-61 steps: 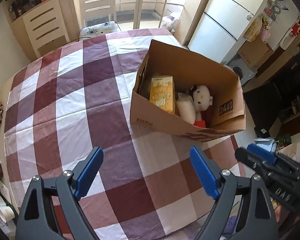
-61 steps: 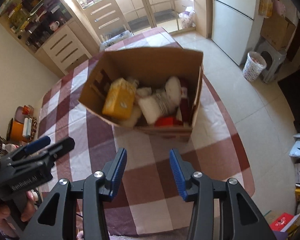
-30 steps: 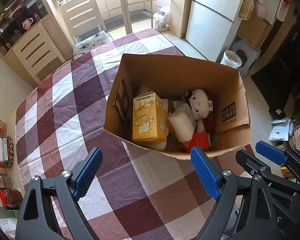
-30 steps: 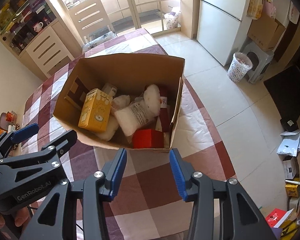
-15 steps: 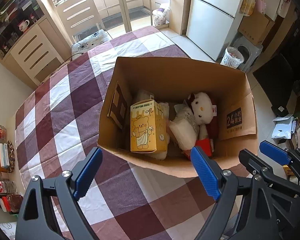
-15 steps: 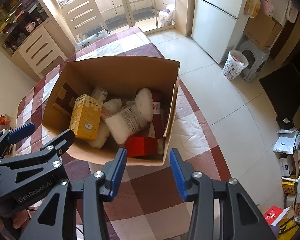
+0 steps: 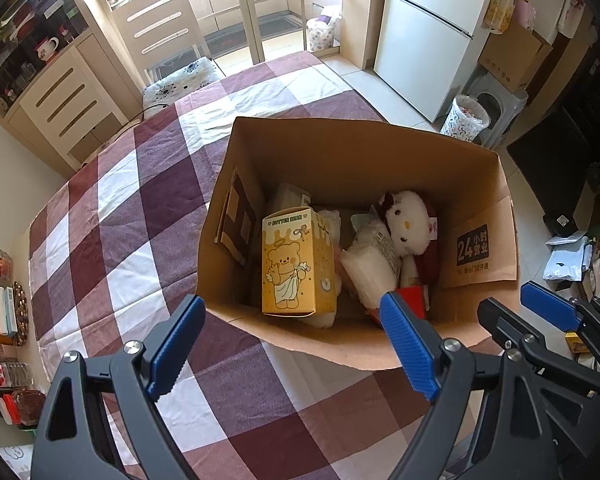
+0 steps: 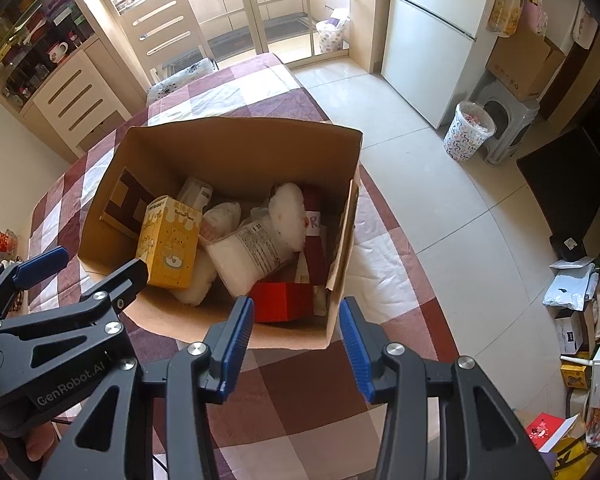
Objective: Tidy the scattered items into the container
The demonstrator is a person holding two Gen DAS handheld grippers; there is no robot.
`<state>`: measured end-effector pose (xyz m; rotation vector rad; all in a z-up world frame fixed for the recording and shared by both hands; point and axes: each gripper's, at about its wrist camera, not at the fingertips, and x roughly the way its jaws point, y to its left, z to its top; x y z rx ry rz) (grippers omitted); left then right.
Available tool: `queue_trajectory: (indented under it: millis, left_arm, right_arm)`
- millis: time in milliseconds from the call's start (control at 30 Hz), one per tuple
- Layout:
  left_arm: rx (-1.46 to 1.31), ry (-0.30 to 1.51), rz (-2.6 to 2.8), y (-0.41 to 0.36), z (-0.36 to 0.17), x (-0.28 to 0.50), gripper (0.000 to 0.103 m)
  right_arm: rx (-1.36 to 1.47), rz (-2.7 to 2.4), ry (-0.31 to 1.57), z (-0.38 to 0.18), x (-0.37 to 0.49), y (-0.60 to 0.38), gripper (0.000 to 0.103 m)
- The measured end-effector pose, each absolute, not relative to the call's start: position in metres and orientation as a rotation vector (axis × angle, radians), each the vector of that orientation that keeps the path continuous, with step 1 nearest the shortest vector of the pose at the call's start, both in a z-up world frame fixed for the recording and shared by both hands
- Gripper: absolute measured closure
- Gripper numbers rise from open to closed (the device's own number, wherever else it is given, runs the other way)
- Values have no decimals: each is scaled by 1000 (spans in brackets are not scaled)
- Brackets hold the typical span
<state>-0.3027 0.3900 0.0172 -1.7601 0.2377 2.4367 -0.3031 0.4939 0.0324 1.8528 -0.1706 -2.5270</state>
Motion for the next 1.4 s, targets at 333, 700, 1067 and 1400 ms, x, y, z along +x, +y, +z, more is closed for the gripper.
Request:
queue_trajectory:
  millis: [333, 700, 1067, 1400]
  left_arm:
    - [-1753, 219, 2428, 392, 17, -305, 14]
    - [-1745, 207, 2430, 395, 18, -304, 14]
    - [-1762, 184, 2416, 393, 18, -306, 14]
    - [-1759, 180, 2423, 393, 17, -305, 14]
  right_arm:
    - [1849, -2538, -156, 35, -305, 495, 57]
    - [1842, -2556, -138, 37, -304, 496, 57]
    - [1841, -2560, -133, 39, -305, 497, 57]
    - [1842, -2559, -133, 39, -304, 496, 57]
